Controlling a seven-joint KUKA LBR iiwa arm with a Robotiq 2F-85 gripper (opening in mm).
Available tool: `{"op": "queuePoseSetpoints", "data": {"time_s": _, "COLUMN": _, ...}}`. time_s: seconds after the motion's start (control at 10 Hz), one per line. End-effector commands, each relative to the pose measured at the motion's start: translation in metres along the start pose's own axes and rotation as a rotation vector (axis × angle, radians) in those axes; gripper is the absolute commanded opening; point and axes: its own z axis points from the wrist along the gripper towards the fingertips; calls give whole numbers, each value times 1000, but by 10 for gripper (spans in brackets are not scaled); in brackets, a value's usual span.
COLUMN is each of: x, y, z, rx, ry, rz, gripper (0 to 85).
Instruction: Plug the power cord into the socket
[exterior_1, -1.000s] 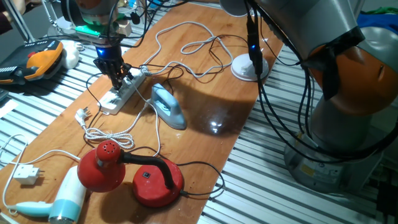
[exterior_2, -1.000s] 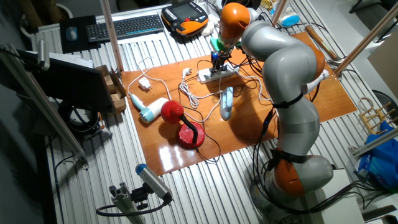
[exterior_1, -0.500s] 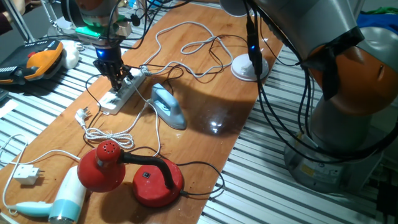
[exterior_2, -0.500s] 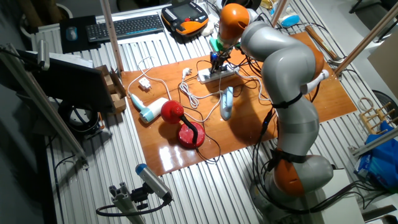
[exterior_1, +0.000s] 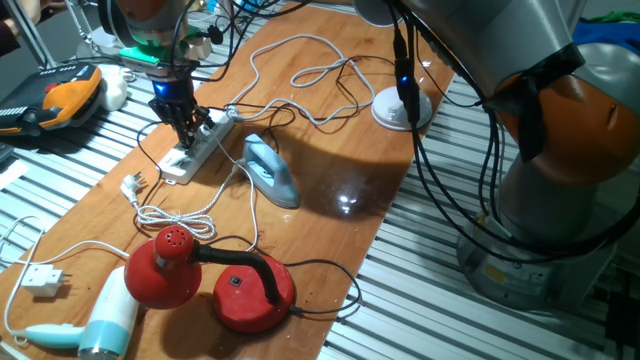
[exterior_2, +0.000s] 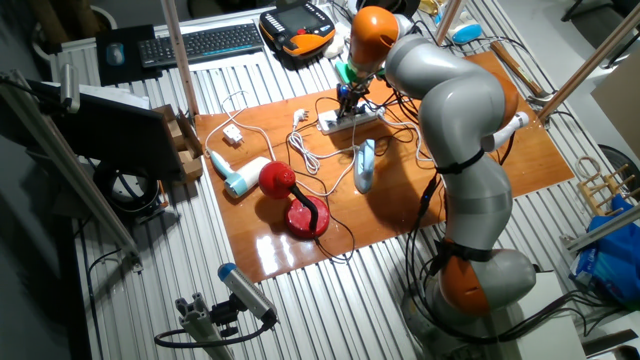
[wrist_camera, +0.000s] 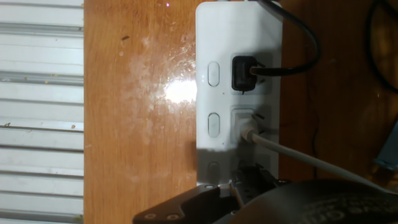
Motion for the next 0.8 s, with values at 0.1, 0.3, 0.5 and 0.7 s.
{"op": "queuePoseSetpoints", "data": {"time_s": 0.1, "x": 0, "y": 1, "z": 0, "rx": 0, "ry": 0, "rz": -1, "gripper": 0}}
{"op": "queuePoseSetpoints", "data": {"time_s": 0.3, "x": 1, "y": 2, "z": 1, "rx": -2, "ry": 0, "rz": -1, "gripper": 0}}
{"op": "queuePoseSetpoints", "data": {"time_s": 0.5, "x": 0, "y": 3, "z": 1, "rx": 2, "ry": -1, "rz": -1, "gripper": 0}}
{"op": "queuePoseSetpoints", "data": {"time_s": 0.7, "x": -1, "y": 3, "z": 3, "rx": 3, "ry": -1, "rz": -1, "gripper": 0}}
